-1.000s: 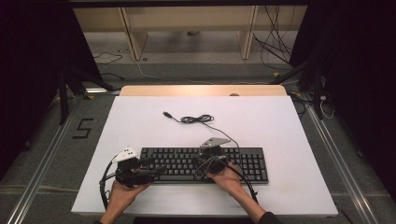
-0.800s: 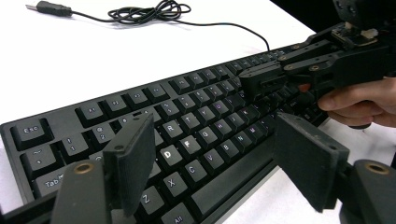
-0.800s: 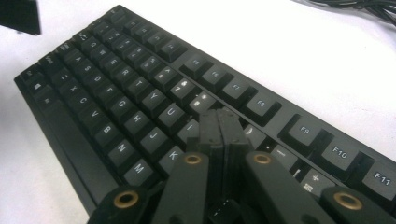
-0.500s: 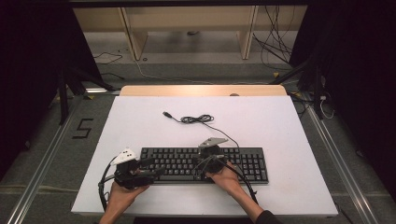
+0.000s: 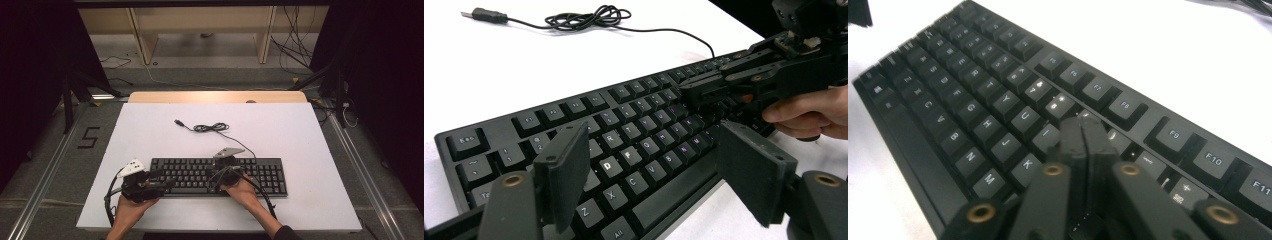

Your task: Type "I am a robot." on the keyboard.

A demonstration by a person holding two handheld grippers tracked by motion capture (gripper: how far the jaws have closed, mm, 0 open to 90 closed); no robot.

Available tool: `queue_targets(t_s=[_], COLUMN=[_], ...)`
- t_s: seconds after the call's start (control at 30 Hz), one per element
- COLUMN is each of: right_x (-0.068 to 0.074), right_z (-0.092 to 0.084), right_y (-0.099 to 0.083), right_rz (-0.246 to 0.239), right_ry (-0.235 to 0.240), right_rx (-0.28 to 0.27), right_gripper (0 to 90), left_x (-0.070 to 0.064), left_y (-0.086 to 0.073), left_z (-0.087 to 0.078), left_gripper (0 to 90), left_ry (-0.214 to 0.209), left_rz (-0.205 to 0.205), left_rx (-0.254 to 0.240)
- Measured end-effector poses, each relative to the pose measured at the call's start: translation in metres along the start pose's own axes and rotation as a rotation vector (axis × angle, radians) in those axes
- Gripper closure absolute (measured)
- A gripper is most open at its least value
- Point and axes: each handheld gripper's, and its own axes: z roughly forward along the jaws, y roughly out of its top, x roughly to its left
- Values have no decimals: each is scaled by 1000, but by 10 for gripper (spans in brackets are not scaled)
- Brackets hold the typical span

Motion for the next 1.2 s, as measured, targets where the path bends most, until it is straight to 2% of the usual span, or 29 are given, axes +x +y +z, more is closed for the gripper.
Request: queue_targets(t_s=[0.33,0.53,0.73,1.07,1.2], right_x=[-1,1,3,11,16], right_z=[-20,-25,-24,-21,-19], right_y=[3,4,6,11,13], right_rz=[30,27,31,18,10], right_ry=[57,92,109,130,140], right_rx=[-83,-97,-100,-108,-107], right_gripper=[728,565,461,437,489], left_x=[1,1,2,3,3], left_y=[0,0,0,-1,-1], left_z=[-2,-3,-4,-6,-7], left_gripper=[292,290,287,284,283], left_ry=[8,7,9,19,20], left_rz=[2,-6,-4,-9,-11], left_rx=[-15,-21,-18,-25,-29])
